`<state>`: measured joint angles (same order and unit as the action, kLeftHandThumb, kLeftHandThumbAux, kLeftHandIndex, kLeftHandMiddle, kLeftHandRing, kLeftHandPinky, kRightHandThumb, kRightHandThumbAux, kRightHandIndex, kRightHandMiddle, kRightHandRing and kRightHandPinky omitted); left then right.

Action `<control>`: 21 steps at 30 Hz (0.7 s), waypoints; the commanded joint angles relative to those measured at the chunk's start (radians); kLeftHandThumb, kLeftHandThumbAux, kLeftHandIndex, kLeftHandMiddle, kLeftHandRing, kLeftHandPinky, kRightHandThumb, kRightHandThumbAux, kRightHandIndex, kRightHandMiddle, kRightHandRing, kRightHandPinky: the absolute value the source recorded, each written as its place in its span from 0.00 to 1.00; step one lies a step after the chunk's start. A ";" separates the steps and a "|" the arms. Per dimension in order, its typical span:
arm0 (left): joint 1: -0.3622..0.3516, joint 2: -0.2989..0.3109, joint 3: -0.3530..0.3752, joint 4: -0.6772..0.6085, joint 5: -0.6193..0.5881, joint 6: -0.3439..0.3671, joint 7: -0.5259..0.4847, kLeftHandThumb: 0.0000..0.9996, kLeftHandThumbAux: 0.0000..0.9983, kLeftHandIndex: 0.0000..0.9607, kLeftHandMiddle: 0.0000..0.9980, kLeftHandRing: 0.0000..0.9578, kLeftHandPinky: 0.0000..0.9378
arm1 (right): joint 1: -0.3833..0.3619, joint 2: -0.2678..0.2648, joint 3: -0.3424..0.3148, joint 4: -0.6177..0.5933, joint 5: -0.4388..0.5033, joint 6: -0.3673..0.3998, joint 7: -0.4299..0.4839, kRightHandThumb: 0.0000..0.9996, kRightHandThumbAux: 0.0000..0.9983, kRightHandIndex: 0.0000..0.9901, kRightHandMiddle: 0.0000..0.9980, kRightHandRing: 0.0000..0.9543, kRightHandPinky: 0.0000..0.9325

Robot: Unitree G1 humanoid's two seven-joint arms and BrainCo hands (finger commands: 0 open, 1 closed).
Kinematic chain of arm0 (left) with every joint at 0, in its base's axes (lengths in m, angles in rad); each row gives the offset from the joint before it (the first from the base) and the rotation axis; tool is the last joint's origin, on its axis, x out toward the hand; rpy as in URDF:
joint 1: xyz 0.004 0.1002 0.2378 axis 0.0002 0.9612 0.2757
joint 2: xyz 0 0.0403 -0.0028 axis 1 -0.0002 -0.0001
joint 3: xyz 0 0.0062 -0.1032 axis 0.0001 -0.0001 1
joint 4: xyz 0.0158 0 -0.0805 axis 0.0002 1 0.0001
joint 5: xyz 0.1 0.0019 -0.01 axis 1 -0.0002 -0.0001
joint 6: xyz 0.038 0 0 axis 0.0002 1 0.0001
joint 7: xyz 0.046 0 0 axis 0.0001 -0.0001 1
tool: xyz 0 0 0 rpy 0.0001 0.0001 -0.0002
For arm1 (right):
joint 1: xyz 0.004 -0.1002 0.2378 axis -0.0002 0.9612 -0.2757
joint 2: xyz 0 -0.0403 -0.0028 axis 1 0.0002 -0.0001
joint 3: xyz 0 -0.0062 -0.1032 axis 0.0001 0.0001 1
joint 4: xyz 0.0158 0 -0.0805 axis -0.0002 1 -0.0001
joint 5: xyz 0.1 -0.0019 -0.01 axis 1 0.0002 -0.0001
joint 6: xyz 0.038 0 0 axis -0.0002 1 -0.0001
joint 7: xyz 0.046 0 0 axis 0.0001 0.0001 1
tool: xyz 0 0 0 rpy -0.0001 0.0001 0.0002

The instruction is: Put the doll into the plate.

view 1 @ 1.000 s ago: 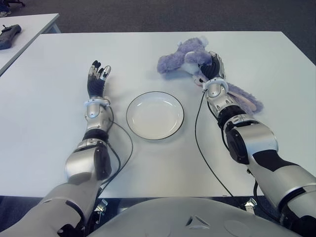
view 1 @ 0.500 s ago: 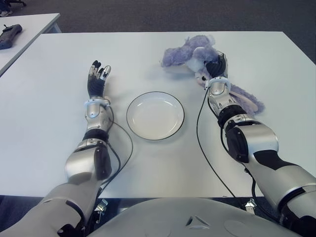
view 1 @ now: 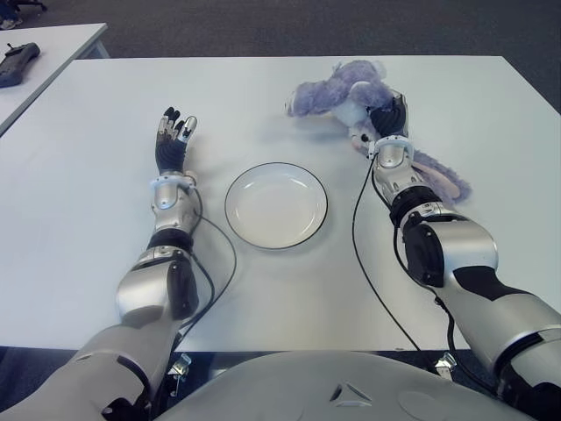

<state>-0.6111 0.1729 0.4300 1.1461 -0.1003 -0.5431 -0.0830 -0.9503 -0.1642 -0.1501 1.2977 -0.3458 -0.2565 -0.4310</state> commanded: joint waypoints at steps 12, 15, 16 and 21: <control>0.245 -0.153 0.046 0.162 -0.062 0.027 -0.009 0.00 0.54 0.03 0.08 0.06 0.03 | 0.019 -0.042 -0.030 0.064 0.032 -0.030 0.024 0.70 0.72 0.44 0.86 0.90 0.88; 0.243 -0.153 0.044 0.163 -0.054 0.032 -0.002 0.00 0.54 0.03 0.08 0.06 0.03 | -0.001 -0.053 -0.016 0.063 0.018 -0.039 0.016 0.70 0.72 0.44 0.86 0.90 0.89; 0.242 -0.153 0.044 0.163 -0.052 0.034 0.000 0.00 0.54 0.03 0.08 0.06 0.03 | -0.005 -0.055 -0.014 0.062 0.016 -0.041 0.016 0.70 0.72 0.44 0.86 0.90 0.89; 0.236 -0.153 0.047 0.165 -0.050 0.042 0.006 0.00 0.54 0.03 0.08 0.06 0.04 | -0.046 -0.070 0.016 0.056 -0.010 -0.080 0.006 0.70 0.72 0.44 0.86 0.90 0.88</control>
<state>-0.6186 0.1647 0.4512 1.1462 -0.1003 -0.5387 -0.0830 -0.9699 -0.2222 -0.1618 1.3193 -0.3486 -0.3159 -0.4165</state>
